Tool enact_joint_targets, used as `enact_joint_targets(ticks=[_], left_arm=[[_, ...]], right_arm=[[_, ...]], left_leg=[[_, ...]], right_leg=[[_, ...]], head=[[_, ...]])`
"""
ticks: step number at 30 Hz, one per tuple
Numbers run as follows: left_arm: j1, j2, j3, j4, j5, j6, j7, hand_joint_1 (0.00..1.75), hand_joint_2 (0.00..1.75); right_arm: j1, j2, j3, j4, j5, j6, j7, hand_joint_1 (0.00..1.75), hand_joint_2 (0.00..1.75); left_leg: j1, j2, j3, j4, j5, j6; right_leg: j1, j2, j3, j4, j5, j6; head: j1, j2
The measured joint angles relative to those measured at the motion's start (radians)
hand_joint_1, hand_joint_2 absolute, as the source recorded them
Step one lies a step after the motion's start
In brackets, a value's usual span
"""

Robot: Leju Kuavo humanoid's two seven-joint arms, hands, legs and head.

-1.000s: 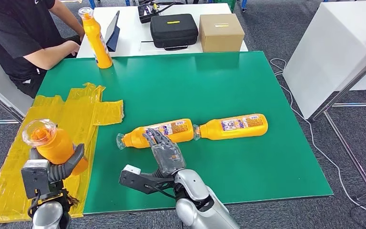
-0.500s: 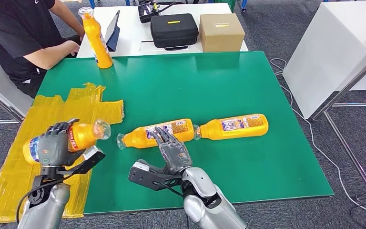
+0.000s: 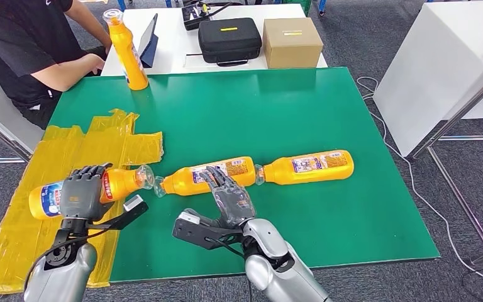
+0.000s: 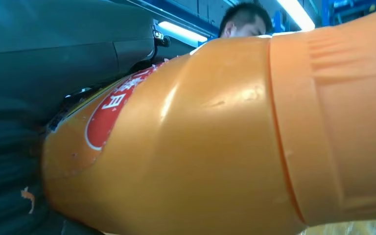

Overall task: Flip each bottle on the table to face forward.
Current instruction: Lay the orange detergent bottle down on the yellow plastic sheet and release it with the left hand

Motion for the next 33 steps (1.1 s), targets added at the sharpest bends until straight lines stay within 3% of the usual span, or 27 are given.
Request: enact_joint_targets(ticks=[1, 4, 5, 10, 20, 24, 29, 33], left_arm=[[0.001, 0.005, -0.015, 0.014, -0.016, 0.000, 0.023, 1.31, 1.75], [0.012, 0.021, -0.056, 0.042, -0.020, 0.000, 0.048, 0.00, 0.44], [0.018, 0.025, -0.065, 0.047, -0.014, 0.000, 0.051, 0.00, 0.00], [0.042, 0.052, -0.081, 0.081, 0.036, 0.002, 0.026, 0.00, 0.00], [0.048, 0.083, -0.046, 0.196, 0.259, 0.009, -0.211, 0.00, 0.00], [0.042, 0.084, -0.031, 0.227, 0.299, 0.011, -0.242, 0.00, 0.00], [0.035, 0.084, -0.005, 0.254, 0.403, 0.010, -0.317, 0.00, 0.00], [0.024, 0.084, 0.009, 0.271, 0.668, -0.046, -0.421, 0.00, 0.00]], right_arm=[[-0.001, -0.002, 0.000, 0.001, -0.002, -0.001, -0.001, 0.00, 0.00], [0.009, -0.009, 0.000, -0.003, -0.002, -0.005, -0.002, 0.00, 0.00], [0.015, -0.013, 0.000, -0.006, -0.001, -0.006, -0.002, 0.00, 0.00], [0.058, -0.041, -0.001, -0.026, 0.011, -0.017, -0.018, 0.00, 0.00], [0.078, -0.095, -0.004, -0.054, -0.022, -0.087, -0.140, 0.00, 0.00], [0.073, -0.110, -0.006, -0.054, -0.017, -0.097, -0.155, 0.00, 1.75], [0.029, -0.121, -0.007, -0.037, -0.002, -0.118, -0.174, 0.00, 1.75], [-0.030, -0.121, -0.006, 0.009, 0.069, -0.138, -0.174, 0.00, 1.75]], left_leg=[[0.000, 0.000, 0.000, 0.000, 0.000, 0.000], [0.000, 0.000, 0.000, 0.000, 0.000, 0.000], [0.000, 0.000, 0.000, 0.000, 0.000, 0.000], [0.000, 0.000, -0.001, 0.000, 0.000, 0.000], [0.000, 0.000, 0.000, 0.000, 0.000, 0.000], [0.000, -0.001, 0.000, 0.000, 0.000, 0.000], [0.000, -0.001, 0.001, 0.000, 0.001, 0.000], [0.000, -0.001, 0.001, 0.000, 0.001, 0.000]], right_leg=[[0.000, 0.000, 0.000, 0.000, 0.000, 0.000], [0.000, 0.000, 0.000, 0.000, 0.000, 0.000], [0.000, 0.000, 0.000, 0.000, 0.000, 0.000], [0.000, 0.000, -0.001, 0.000, 0.000, 0.000], [0.000, 0.000, 0.000, 0.000, 0.000, 0.000], [0.000, 0.000, 0.001, 0.000, 0.000, 0.000], [0.000, 0.000, 0.001, 0.000, 0.000, 0.000], [0.000, 0.000, 0.002, 0.000, 0.000, 0.000]], head=[[0.000, 0.000], [0.000, 0.000], [0.000, 0.000], [0.000, 0.000], [0.000, 0.000], [0.000, 0.000], [0.000, 0.000], [0.000, 0.000]])
